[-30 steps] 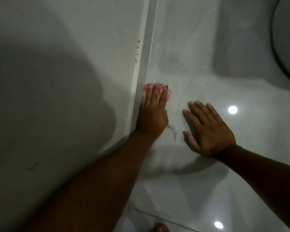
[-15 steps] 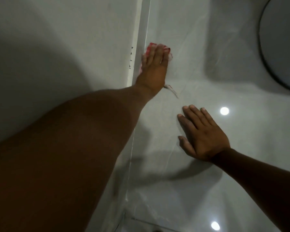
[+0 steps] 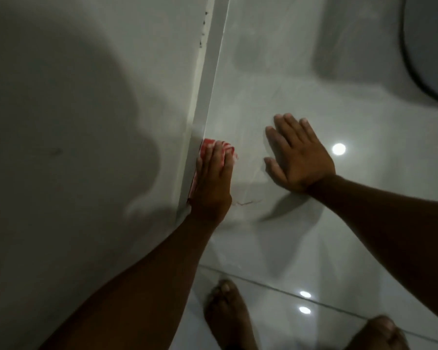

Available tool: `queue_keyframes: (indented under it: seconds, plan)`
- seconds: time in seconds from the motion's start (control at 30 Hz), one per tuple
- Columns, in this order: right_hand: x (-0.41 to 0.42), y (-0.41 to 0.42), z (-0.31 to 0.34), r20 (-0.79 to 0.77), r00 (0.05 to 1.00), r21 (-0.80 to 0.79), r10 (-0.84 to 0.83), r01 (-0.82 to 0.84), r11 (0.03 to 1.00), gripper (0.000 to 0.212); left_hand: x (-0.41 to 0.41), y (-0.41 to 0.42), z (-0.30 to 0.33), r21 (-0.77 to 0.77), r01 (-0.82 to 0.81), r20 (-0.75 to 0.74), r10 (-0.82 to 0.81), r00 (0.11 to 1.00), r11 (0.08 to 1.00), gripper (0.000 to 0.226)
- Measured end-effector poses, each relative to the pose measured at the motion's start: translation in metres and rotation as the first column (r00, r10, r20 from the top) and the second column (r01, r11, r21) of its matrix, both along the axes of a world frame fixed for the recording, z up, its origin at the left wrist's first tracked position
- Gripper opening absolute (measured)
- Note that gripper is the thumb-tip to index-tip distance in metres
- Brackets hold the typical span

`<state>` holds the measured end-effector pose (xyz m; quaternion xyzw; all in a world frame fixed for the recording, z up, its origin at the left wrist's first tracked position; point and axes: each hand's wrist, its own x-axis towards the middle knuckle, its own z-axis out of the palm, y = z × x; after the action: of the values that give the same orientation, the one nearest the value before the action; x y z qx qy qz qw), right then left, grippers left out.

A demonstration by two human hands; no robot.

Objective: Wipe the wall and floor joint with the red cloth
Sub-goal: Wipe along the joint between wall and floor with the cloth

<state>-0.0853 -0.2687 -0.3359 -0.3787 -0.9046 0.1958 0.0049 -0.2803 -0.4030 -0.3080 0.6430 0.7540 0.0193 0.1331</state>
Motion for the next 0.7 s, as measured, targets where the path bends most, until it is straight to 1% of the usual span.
queue_keyframes:
  seconds: [0.1,0.13,0.23,0.3,0.37,0.47,0.6,0.7]
  plan:
    - [0.000,0.004,0.011,0.032,0.999,-0.070,0.029,-0.027,0.997,0.075,0.007,0.010,0.023,-0.228,-0.090,0.099,0.115,0.988,0.970,0.090]
    - [0.003,0.004,0.017,0.064,0.997,-0.098,0.035,-0.028,0.995,0.075,0.011,0.012,0.029,-0.258,-0.125,0.112,0.158,0.981,0.958,0.092]
    - [0.023,0.006,0.054,0.120,0.993,-0.080,0.009,0.001,0.997,0.070,0.024,0.016,0.053,-0.260,-0.151,0.110,0.184,0.977,0.954,0.089]
    - [0.041,0.010,0.088,0.120,0.993,-0.062,0.006,0.001,0.998,0.067,0.038,0.021,0.073,-0.286,-0.147,0.118,0.187,0.975,0.947,0.087]
    - [0.061,0.019,0.132,0.116,0.993,-0.035,-0.022,0.026,0.999,0.065,0.060,0.041,0.108,-0.317,-0.147,0.110,0.190,0.976,0.937,0.090]
    - [0.088,0.040,0.202,0.121,0.990,-0.012,-0.068,0.070,0.997,0.064,0.098,0.084,0.171,-0.272,-0.153,0.152,0.199,0.968,0.950,0.092]
    - [0.126,0.077,0.304,0.097,0.986,0.040,-0.137,0.134,0.990,0.060,0.155,0.152,0.269,-0.138,-0.138,0.215,0.165,0.963,0.981,0.092]
    - [0.160,0.106,0.364,0.081,0.978,0.090,-0.191,0.184,0.979,0.058,0.192,0.196,0.325,-0.056,-0.130,0.224,0.140,0.964,0.990,0.091]
